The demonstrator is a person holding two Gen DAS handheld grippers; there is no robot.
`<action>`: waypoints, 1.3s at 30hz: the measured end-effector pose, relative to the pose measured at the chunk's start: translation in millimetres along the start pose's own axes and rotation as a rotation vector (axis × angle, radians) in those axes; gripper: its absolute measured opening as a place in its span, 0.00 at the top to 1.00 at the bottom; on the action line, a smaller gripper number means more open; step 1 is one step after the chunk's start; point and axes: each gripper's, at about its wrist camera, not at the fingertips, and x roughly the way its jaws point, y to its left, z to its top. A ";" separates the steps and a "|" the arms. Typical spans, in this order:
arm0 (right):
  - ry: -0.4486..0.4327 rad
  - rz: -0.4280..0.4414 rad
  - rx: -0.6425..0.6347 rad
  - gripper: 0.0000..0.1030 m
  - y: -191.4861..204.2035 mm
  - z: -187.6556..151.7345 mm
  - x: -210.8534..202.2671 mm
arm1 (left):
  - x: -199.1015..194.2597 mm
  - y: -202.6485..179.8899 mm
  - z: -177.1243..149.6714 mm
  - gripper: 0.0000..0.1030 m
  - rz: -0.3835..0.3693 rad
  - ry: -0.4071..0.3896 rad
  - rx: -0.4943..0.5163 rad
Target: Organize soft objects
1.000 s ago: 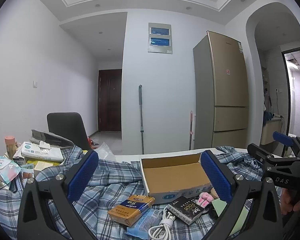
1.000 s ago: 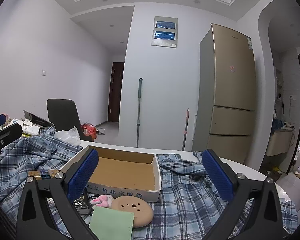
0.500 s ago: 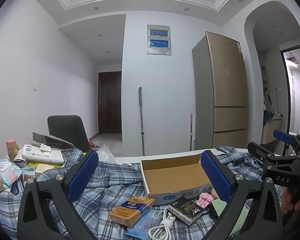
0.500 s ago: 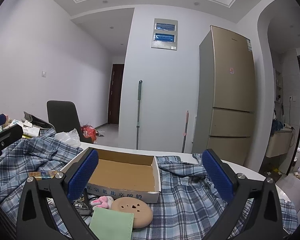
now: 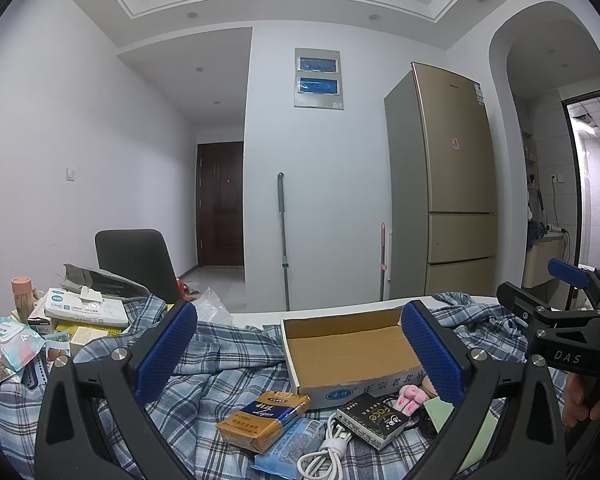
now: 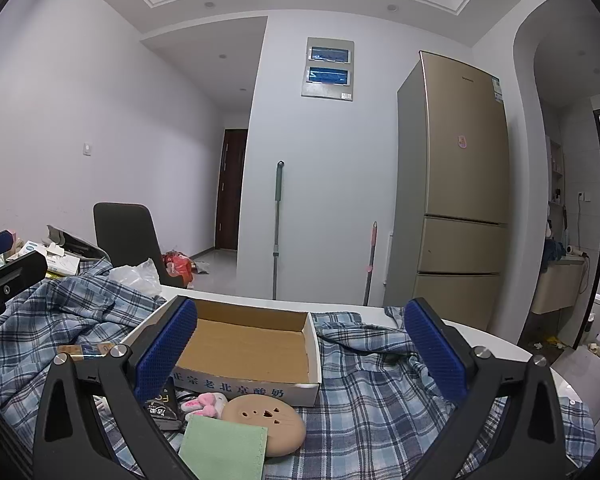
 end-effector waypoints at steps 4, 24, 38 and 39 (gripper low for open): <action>0.000 0.000 0.000 0.00 -0.4 0.1 0.3 | 0.0 -0.3 -0.4 0.00 0.000 0.000 0.000; 0.010 0.002 0.001 0.00 -0.5 -1.2 2.8 | 0.6 2.7 -2.7 0.00 0.003 0.006 -0.009; 0.001 0.027 -0.010 0.00 2.6 -1.9 -0.4 | 2.1 -0.9 -1.5 0.00 0.000 0.017 0.005; -0.003 0.029 -0.012 0.00 3.1 -1.6 -1.2 | 2.3 -1.1 -1.6 0.00 -0.006 0.020 0.005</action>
